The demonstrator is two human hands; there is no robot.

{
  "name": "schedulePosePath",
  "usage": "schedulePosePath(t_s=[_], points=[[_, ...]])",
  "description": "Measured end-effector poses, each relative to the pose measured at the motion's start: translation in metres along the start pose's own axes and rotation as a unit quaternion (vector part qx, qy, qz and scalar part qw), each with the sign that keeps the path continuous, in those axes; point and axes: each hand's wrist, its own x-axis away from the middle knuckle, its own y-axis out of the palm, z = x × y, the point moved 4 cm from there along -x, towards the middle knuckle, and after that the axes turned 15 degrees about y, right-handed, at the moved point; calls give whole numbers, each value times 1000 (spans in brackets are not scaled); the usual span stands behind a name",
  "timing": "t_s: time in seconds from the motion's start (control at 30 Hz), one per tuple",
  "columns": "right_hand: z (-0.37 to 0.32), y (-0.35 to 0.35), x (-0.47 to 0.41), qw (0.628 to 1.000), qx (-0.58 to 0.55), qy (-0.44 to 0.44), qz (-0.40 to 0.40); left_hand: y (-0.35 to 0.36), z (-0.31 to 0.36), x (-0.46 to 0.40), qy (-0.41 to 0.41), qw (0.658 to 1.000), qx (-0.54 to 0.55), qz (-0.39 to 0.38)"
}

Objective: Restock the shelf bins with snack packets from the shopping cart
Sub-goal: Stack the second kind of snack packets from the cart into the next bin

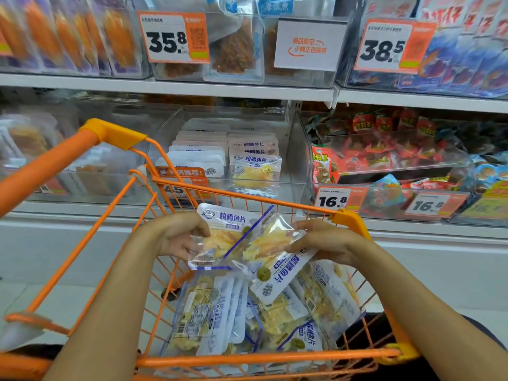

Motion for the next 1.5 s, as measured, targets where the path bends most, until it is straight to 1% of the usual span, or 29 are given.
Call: schedulePosePath(t_s=[0.07,0.13,0.23,0.3,0.4,0.43,0.5,0.57,0.63,0.67,0.73,0.8,0.87,0.93,1.0,1.07,1.1,1.13,1.2,1.23,1.27,1.3,1.33,1.37,1.4,1.43,1.47,1.5], points=[[2,3,0,998,-57,11,-28,2,0,5,-20,1000,18,0],[4,6,-3,993,-104,21,-45,2,-6,2,-31,999,30,-16],[5,10,-7,989,-128,34,-66,8,-12,3,-62,993,62,-74],[4,10,-9,995,-74,21,-58,10,-9,5,-52,994,54,-76],[-6,7,3,996,74,-43,-12,10,-4,7,-33,997,10,-67],[-9,7,6,992,109,-70,3,11,-2,8,-29,996,-13,-82],[-16,10,10,981,145,-127,35,20,4,13,-29,992,-42,-114],[-22,17,12,969,156,-173,77,29,9,13,-11,990,-56,-132],[-27,22,11,949,169,-224,143,38,13,12,-6,989,-48,-140],[-28,25,10,938,176,-249,163,42,15,13,-2,989,-45,-140],[-28,32,9,925,195,-280,166,46,15,13,9,989,-59,-137],[-24,39,7,917,220,-293,156,51,15,13,6,984,-78,-161],[-22,44,4,911,229,-305,154,59,17,17,27,977,-129,-169],[-19,44,0,915,204,-311,157,63,15,17,49,976,-170,-128],[-17,45,-4,924,169,-311,144,63,13,15,76,973,-203,-84],[-17,49,-4,924,153,-325,131,62,14,16,90,968,-222,-81],[-17,49,-4,920,151,-335,139,60,14,16,89,966,-225,-87],[-19,47,-4,913,150,-341,165,56,15,16,85,965,-232,-89],[-20,36,-3,896,162,-318,263,43,16,18,72,964,-247,-68],[-19,31,-4,891,189,-283,299,35,16,19,66,965,-249,-43],[-15,29,-9,896,236,-232,295,27,16,21,56,968,-245,-20],[-7,31,-16,905,296,-166,257,21,15,21,46,970,-237,-3],[5,37,-24,910,354,-98,192,17,14,21,36,972,-232,7],[16,45,-29,905,405,-43,127,15,14,22,26,973,-229,9],[24,53,-32,888,453,-6,80,13,14,23,18,974,-226,8],[29,62,-33,864,501,14,50,12,15,23,12,975,-221,11],[34,70,-34,840,540,26,33,10,15,23,6,977,-214,16],[39,77,-38,825,564,37,24,9,15,23,3,978,-208,22]])
